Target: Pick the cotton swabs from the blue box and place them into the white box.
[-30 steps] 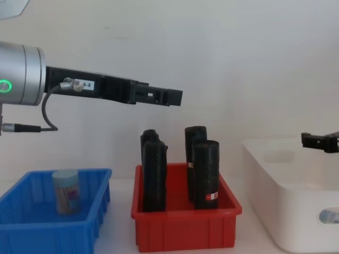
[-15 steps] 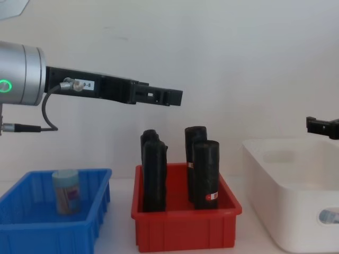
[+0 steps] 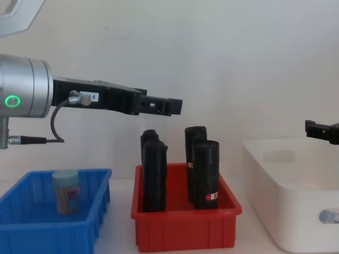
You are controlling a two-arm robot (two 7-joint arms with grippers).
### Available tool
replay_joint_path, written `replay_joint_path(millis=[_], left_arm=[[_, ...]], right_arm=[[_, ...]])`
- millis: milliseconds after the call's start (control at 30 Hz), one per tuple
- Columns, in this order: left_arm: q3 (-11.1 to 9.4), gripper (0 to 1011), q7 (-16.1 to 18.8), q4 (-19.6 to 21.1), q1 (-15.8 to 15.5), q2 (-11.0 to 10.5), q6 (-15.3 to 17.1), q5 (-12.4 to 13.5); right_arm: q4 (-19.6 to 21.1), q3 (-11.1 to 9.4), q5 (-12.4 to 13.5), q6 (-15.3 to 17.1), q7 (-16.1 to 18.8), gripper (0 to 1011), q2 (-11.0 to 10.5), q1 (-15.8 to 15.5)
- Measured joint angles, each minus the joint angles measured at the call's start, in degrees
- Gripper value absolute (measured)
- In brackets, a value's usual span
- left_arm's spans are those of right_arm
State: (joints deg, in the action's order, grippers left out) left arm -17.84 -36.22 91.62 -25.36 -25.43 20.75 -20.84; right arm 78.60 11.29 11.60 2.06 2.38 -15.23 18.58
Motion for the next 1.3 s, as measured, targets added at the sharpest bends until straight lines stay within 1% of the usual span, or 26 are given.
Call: replay_joint_path(millis=[100,200,233,267,467,500,533,567,667,733,767,1000,1067,1100,1300], left_arm=[[-0.55,1000,2.35,0.1,0.77,0.23,-1.29,0.62],[-1.05,1000,4.52,0.22,1.5,0.45,-2.53,1.21],[-1.32,1000,5.74,0.27,1.9,0.56,-3.2,1.53],[-1.32,1000,5.74,0.27,1.9,0.56,-3.2,1.53],[-2.55,1000,11.01,0.5,3.63,1.1,-6.14,2.91],[-2.67,1000,11.56,0.53,3.82,1.16,-6.49,3.06],[-2.82,1000,12.14,0.56,4.03,1.24,-6.83,3.22],[-2.94,999,12.65,0.59,4.2,1.28,-7.1,3.34],[-3.61,1000,15.6,0.72,5.16,1.57,-8.73,4.11],[-3.84,1000,16.62,0.77,5.5,1.68,-9.32,4.38],[-4.1,1000,17.81,0.83,5.9,1.79,-9.96,4.69],[-5.19,1000,22.32,1.03,7.37,2.24,-12.51,5.88],[-5.59,1000,24.11,1.11,7.98,2.41,-13.51,6.36],[-5.85,1000,25.27,1.16,8.39,2.53,-14.12,6.65],[-6.78,1000,29.24,1.34,9.7,2.94,-16.36,7.68]], right_arm=[[1.51,0.13,0.31,0.0,0.11,1002,-0.27,-1.24],[3.89,0.31,0.84,0.0,0.28,1002,-0.72,-3.29],[4.38,0.34,0.95,0.0,0.32,1002,-0.8,-3.71],[4.86,0.38,1.05,0.0,0.36,1002,-0.88,-4.12],[8.75,0.66,1.89,0.0,0.61,1002,-1.59,-7.47],[9.73,0.74,2.1,0.0,0.67,1002,-1.78,-8.35],[9.73,0.74,2.1,0.0,0.67,1002,-1.78,-8.35],[10.73,0.81,2.31,-0.01,0.74,1002,-1.96,-9.15],[12.71,0.97,2.72,-0.03,0.86,1002,-2.32,-10.84],[14.15,1.08,3.05,-0.04,0.94,1002,-2.58,-12.09],[14.58,1.11,3.14,-0.04,0.96,1002,-2.65,-12.45],[18.96,1.44,4.1,-0.07,1.23,1002,-3.47,-16.23],[20.25,1.51,4.37,-0.09,1.3,1002,-3.71,-17.33],[20.58,1.54,4.45,-0.09,1.32,1002,-3.77,-17.62],[22.39,1.67,4.85,-0.11,1.43,1002,-4.1,-19.19]])
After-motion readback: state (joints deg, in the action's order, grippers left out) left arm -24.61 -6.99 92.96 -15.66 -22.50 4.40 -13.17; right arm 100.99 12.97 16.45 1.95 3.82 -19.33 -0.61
